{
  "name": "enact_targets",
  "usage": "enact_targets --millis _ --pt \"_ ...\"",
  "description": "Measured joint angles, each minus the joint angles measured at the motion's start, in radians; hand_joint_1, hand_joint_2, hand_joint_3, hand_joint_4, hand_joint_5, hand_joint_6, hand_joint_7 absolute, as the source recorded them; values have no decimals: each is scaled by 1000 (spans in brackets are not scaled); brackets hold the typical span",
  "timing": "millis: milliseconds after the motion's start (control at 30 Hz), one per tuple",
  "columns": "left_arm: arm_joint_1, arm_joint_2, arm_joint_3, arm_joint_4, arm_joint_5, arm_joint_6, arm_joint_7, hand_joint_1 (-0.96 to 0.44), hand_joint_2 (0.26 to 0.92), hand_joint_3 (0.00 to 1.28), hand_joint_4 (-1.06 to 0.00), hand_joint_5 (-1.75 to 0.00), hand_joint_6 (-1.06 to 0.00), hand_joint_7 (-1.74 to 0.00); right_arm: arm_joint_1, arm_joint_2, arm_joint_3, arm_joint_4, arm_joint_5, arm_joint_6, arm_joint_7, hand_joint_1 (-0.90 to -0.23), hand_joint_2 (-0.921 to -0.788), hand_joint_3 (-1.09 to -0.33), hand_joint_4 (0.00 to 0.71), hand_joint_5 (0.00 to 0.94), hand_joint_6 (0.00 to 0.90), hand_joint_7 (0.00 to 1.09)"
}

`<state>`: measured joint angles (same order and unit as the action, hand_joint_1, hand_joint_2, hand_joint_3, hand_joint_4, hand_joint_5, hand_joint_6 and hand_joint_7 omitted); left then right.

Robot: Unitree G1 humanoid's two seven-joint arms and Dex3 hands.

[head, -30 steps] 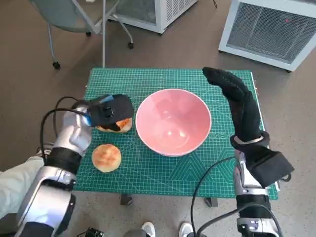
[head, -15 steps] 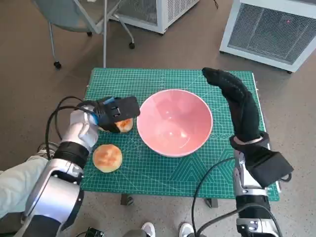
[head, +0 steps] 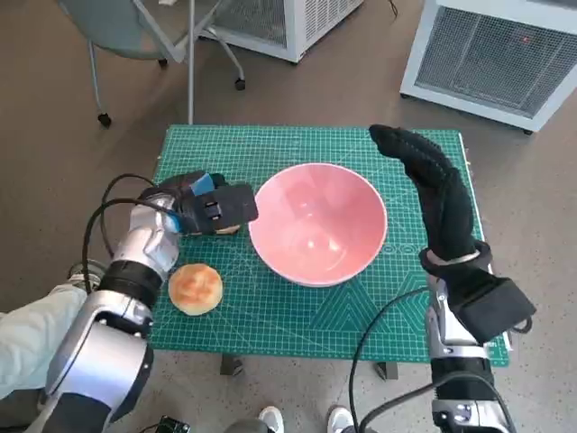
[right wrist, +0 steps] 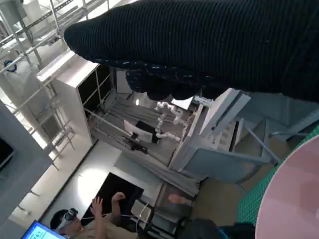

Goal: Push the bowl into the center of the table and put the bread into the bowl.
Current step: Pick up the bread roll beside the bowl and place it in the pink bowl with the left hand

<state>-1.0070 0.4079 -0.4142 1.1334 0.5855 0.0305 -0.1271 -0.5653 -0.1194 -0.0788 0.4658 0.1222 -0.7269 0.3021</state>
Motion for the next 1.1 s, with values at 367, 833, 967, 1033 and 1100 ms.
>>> enact_targets --millis 367,833,967,1033,1100 --pt "93 93 90 -341 -26 -42 19 2 903 32 -758 -1128 -714 -1039 1 2 1 0 -2 -1 -2 -724 -921 -797 200 2 -1 551" --pt "283 139 229 -864 -80 -22 -19 2 903 15 -782 -1152 -740 -957 1 2 0 0 -1 -1 -2 -713 -921 -799 200 2 -1 550" --pt "330 134 243 -1005 -84 -15 -31 2 904 14 -784 -1158 -742 -945 6 2 0 -1 0 -1 -2 -712 -921 -800 200 2 -1 550" --pt "346 127 243 -1059 -86 -16 -38 2 904 14 -782 -1170 -745 -932 9 2 0 0 0 -1 -2 -711 -921 -800 200 2 -1 550" --pt "359 117 241 -1100 -88 -22 -41 2 904 15 -778 -1187 -750 -913 11 4 0 0 0 -1 -2 -711 -921 -800 200 2 -1 550"
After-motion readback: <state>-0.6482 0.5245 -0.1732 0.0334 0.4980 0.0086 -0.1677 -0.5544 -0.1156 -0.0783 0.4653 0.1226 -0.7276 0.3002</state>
